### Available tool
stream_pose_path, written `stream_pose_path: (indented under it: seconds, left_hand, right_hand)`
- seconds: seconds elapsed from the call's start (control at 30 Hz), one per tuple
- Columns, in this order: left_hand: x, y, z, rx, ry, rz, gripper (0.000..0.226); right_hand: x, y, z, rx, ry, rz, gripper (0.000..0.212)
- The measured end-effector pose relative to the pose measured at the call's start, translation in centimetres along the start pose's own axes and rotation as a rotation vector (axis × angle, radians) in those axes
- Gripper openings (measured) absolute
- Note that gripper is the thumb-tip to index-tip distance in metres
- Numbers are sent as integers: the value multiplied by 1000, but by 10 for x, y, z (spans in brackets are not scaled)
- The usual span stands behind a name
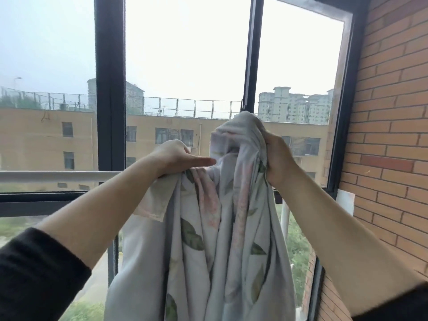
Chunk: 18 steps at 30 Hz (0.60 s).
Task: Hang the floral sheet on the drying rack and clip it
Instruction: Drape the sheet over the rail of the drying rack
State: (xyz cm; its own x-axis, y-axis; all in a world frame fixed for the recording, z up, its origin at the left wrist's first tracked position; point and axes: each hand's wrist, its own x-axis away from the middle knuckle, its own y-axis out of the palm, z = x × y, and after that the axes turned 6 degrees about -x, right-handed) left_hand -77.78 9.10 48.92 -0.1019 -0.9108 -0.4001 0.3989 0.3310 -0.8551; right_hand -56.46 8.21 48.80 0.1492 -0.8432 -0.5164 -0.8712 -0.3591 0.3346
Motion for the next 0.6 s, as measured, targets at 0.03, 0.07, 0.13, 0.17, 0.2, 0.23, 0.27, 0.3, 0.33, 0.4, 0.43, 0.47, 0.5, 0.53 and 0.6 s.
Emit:
stream_pose_path:
  seconds: [0.03, 0.07, 0.13, 0.17, 0.2, 0.23, 0.27, 0.3, 0.33, 0.4, 0.43, 0.47, 0.5, 0.53, 0.6]
  left_hand:
    - [4, -4, -5, 6, -5, 9, 65]
    - [7, -7, -10, 19, -14, 15, 68]
    - [13, -15, -20, 43, -34, 4, 69]
    - [15, -18, -24, 49, -46, -5, 66]
    - [17, -20, -29, 51, -62, -17, 64]
    - [19, -21, -32, 43, -74, -24, 62]
    - [18, -22, -36, 26, -79, -24, 62]
    - [17, -23, -39, -3, -79, -15, 65]
    - [15, -23, -41, -38, -75, 1, 68]
    - [14, -22, -43, -95, -65, 24, 71]
    - [12, -22, -42, -98, -62, 21, 70]
    - [11, -21, -40, -84, -65, 4, 68]
    - [11, -20, -36, -71, -66, -12, 66]
    - [10, -19, -33, -66, -65, -20, 65]
    - [10, -18, -31, -74, -69, -23, 66]
  right_hand:
    - [-8, 9, -7, -5, -20, -38, 30]
    - [-15, 19, -13, -42, -33, -78, 35]
    - [-29, 32, -13, -134, -44, -65, 46]
    - [-37, 35, -7, -132, -21, -55, 44]
    - [-42, 36, 1, -80, 21, -54, 38]
    - [-47, 34, 11, 34, 85, -39, 39]
    - [-51, 30, 23, 224, 157, -44, 46]
    - [-54, 23, 33, 434, 192, -10, 49]
    - [-56, 16, 41, 616, 164, 52, 43]
    - [-57, 6, 47, 1000, 39, 168, 23]
    - [-57, 4, 46, 1178, 24, 195, 18]
    - [-54, 2, 44, 1302, 49, 216, 20]
    - [-56, -1, 43, 1370, 99, 242, 32]
    - [-58, -4, 43, 1406, 145, 284, 44]
    - [-62, -6, 45, 1553, 215, 405, 66]
